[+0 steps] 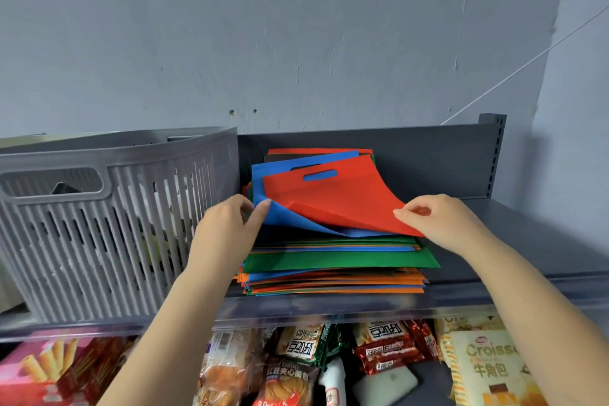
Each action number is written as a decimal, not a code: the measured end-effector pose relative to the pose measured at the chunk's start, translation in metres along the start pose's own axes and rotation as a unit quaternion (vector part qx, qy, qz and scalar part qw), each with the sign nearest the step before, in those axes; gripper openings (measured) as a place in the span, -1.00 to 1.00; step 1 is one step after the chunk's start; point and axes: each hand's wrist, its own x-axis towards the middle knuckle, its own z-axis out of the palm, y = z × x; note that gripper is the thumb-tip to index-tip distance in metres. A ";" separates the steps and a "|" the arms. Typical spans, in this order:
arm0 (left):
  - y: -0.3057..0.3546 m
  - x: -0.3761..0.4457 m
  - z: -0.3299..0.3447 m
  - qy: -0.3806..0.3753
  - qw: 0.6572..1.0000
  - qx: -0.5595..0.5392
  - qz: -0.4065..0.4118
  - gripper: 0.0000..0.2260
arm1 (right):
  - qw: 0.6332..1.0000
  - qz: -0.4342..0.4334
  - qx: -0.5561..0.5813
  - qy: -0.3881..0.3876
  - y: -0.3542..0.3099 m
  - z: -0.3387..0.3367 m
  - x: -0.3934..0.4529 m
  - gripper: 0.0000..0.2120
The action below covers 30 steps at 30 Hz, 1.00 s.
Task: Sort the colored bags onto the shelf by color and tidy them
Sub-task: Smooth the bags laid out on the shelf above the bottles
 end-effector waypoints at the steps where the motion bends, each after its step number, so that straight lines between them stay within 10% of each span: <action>1: 0.003 0.003 -0.001 -0.022 0.999 -0.015 -0.022 -0.58 | 1.000 0.013 -0.005 -0.006 0.003 0.000 0.004 -0.62; 5: 0.014 0.011 -0.004 -0.081 0.982 -0.126 -0.113 -0.38 | 0.998 0.058 -0.001 -0.013 0.011 0.001 0.013 -0.52; 10: 0.015 0.015 -0.003 -0.097 0.957 -0.196 -0.193 -0.62 | 0.991 0.101 0.090 -0.016 0.017 0.001 0.020 -0.43; 22: 0.008 -0.015 0.005 -0.010 0.994 -0.080 -0.076 -0.82 | 0.967 0.043 0.233 0.090 0.035 -0.007 0.002 -0.90; 30: -0.004 -0.060 0.012 0.148 0.959 -0.233 -0.058 -0.77 | 0.835 0.067 0.520 0.164 0.048 0.013 -0.053 -0.75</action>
